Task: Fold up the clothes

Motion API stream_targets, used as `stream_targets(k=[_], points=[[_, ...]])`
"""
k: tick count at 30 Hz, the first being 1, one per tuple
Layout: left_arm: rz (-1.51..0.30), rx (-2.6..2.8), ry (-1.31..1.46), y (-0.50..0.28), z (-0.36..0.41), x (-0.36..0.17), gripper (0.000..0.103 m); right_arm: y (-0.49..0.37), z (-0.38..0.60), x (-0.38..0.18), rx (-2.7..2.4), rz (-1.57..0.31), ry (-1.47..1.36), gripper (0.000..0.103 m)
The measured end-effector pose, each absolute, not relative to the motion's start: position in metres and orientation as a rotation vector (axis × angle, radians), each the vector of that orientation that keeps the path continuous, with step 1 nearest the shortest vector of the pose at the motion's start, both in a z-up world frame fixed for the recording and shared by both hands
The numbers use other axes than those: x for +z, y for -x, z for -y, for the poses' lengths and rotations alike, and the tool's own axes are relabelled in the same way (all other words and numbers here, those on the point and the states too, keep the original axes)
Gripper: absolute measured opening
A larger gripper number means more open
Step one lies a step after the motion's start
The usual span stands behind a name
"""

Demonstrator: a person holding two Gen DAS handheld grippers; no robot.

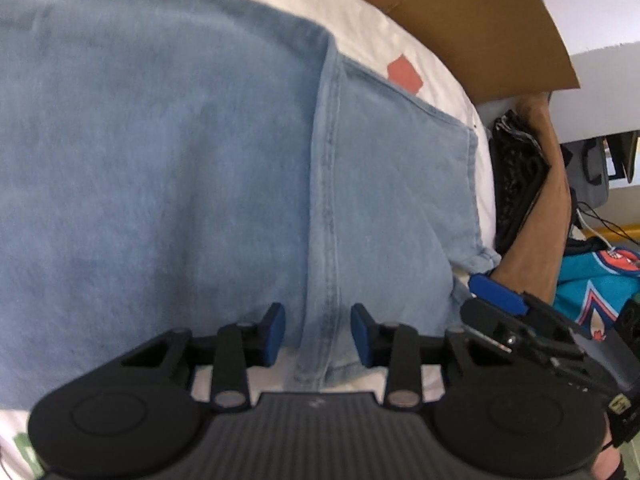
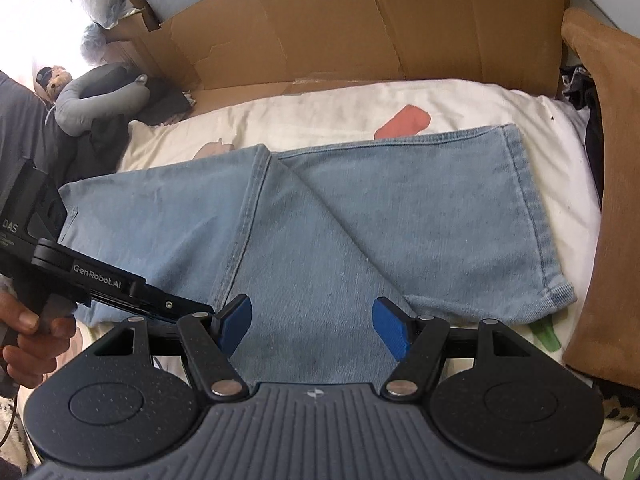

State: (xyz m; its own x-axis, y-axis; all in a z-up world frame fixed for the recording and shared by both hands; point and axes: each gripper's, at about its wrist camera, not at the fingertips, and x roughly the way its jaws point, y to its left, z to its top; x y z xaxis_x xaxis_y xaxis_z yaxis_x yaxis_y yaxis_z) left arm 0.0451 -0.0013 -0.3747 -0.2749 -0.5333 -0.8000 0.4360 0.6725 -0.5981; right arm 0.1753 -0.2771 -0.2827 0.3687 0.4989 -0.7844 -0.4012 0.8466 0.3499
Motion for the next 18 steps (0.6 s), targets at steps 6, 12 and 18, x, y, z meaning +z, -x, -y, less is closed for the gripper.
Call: stream_targets(k=[6,12,18], points=[[-1.671,-0.953,0.111,-0.029,0.003,-0.393,0.031,-0.164,0.273,-0.29,0.616,-1.069,-0.08,0.072],[-1.687,-0.969,0.166,-0.027,-0.002,-0.396,0.013,-0.156,0.272,-0.29,0.648,-1.075,-0.054,0.072],[-1.656,-1.071,0.313,-0.033,0.005,-0.377,0.01,-0.15,0.273,-0.283,0.704,-1.076,-0.093,0.072]])
